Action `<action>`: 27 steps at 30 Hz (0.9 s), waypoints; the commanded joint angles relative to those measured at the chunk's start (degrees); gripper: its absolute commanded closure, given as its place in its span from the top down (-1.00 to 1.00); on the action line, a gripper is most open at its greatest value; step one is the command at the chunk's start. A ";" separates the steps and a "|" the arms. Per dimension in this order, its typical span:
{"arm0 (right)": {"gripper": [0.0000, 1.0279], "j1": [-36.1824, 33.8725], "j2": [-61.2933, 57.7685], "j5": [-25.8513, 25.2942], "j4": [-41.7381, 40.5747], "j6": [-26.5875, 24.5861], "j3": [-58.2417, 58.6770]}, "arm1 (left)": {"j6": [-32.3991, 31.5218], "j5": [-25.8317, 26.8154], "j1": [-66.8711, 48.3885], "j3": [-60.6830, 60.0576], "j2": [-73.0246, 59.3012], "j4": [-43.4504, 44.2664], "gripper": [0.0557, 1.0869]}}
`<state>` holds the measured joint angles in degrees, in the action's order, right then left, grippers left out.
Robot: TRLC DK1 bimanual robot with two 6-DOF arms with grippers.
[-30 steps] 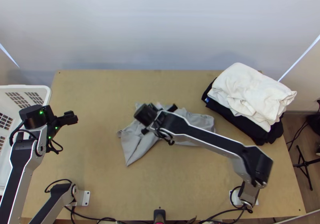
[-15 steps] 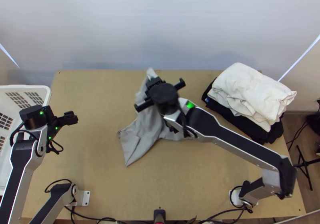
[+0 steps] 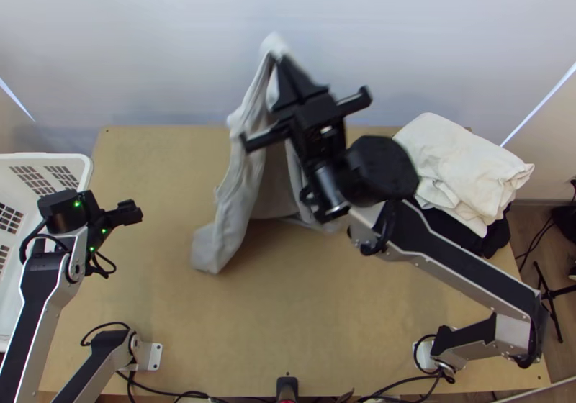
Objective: Fold the t-shirt
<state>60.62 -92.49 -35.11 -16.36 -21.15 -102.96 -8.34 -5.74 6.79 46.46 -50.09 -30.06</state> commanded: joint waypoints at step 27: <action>-0.95 3.54 2.31 21.05 -9.13 11.65 -16.22 | -0.10 0.02 -1.07 -4.18 0.60 3.43 0.92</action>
<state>56.21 -97.71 -24.34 -27.42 -15.94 -124.36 -8.34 -5.72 5.85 42.94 -49.39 -27.40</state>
